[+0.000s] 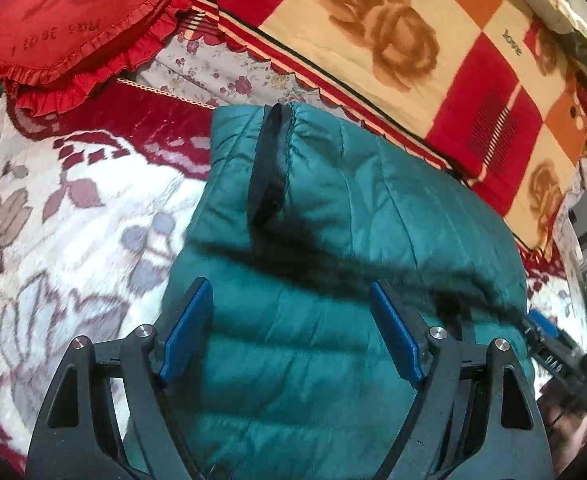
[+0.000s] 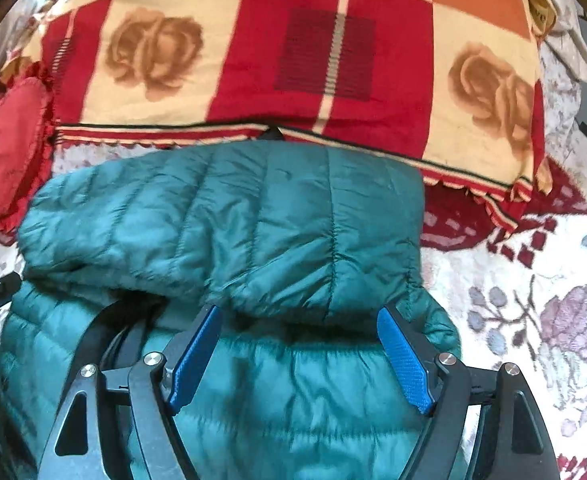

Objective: Fold large clothes
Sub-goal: 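Move both open grippers to the jacket hem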

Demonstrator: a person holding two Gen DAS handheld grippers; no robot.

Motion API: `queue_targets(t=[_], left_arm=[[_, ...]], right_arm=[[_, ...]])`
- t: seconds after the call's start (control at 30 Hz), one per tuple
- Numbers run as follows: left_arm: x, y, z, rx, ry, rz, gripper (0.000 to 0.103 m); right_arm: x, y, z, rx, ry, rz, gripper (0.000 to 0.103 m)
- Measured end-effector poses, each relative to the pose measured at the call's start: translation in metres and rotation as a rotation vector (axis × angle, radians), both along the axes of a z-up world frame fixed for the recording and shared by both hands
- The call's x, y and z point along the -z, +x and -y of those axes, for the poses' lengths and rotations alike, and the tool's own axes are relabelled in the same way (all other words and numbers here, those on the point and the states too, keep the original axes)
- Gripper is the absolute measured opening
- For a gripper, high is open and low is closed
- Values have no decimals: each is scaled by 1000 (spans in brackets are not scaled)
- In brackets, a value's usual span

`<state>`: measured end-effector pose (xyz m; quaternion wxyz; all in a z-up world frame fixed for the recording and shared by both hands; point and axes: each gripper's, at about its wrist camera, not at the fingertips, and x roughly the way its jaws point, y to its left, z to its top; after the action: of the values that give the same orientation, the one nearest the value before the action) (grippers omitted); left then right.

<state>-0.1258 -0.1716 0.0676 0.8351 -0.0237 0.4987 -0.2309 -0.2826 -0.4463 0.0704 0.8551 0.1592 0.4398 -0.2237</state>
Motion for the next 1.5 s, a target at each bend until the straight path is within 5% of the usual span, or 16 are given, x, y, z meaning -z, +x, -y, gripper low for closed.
queue_targets(t=[0.6,1.5], left_arm=[[-4,-84,-61,46,71,77,81],[20,-140,-134,44,68,-23,81]], right_arm=[[-9,-69,-47,-9,58,10,78],[-1,-159,-80,-20,94,-32,84]])
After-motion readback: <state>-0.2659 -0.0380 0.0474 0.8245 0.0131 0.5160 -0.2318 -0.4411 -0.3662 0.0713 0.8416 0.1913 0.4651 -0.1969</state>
